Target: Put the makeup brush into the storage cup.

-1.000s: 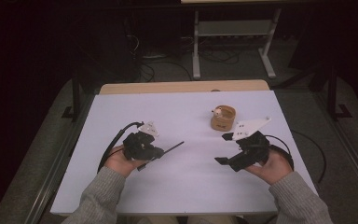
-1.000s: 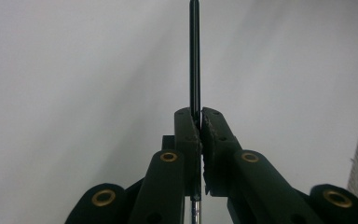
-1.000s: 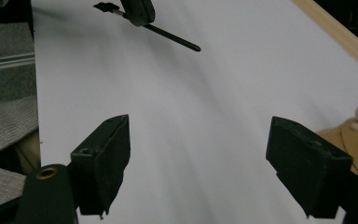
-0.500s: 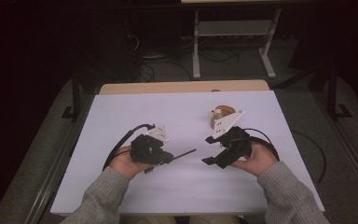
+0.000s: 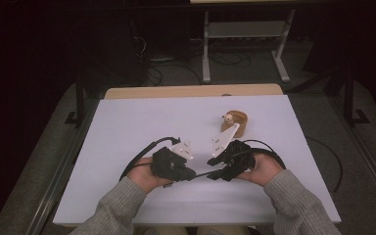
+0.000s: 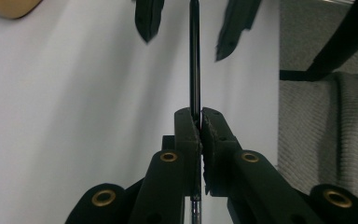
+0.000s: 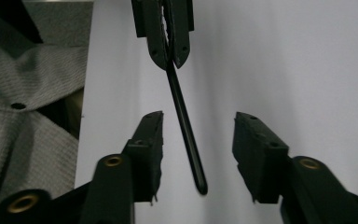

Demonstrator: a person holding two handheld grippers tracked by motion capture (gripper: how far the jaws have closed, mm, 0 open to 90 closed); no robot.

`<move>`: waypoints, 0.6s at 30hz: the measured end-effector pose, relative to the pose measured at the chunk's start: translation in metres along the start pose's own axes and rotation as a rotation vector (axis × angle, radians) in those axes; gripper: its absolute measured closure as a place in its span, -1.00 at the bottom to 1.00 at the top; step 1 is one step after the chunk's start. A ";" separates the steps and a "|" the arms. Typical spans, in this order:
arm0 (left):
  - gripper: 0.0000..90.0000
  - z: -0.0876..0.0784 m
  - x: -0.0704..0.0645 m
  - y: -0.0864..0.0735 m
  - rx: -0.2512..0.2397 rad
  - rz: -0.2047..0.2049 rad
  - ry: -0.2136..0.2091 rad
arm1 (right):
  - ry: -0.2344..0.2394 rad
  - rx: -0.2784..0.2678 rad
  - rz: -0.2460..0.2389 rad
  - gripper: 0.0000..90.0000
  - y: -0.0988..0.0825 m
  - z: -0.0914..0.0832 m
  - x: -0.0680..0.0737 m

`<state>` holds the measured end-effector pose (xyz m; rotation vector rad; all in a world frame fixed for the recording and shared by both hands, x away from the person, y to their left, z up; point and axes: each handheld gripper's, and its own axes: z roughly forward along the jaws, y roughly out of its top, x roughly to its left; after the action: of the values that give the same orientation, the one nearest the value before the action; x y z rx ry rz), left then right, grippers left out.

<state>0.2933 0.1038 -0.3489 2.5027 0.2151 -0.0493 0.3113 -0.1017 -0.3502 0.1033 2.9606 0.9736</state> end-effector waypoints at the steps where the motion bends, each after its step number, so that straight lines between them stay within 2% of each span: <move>1: 0.90 0.001 -0.001 0.001 0.014 0.023 -0.003 | 0.013 0.004 0.000 0.31 0.000 0.001 0.000; 4: 0.90 0.003 -0.003 0.003 0.016 0.036 -0.012 | 0.052 0.004 -0.004 0.44 -0.002 0.004 0.002; 8: 0.90 0.003 -0.003 0.004 0.016 0.032 -0.025 | 0.085 0.011 -0.017 0.56 -0.005 0.007 0.003; 11: 0.90 0.004 -0.003 0.005 0.011 0.033 -0.031 | 0.102 0.009 -0.021 0.76 -0.006 0.008 0.004; 14: 0.90 0.006 -0.004 0.005 0.013 0.037 -0.035 | 0.127 0.005 -0.025 0.86 -0.007 0.008 0.005; 18: 0.89 0.007 -0.004 0.005 0.015 0.047 -0.026 | 0.122 0.011 -0.044 0.88 -0.008 0.009 0.006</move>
<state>0.2903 0.0949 -0.3512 2.5196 0.1456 -0.0648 0.3050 -0.1023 -0.3615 -0.0213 3.0635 0.9925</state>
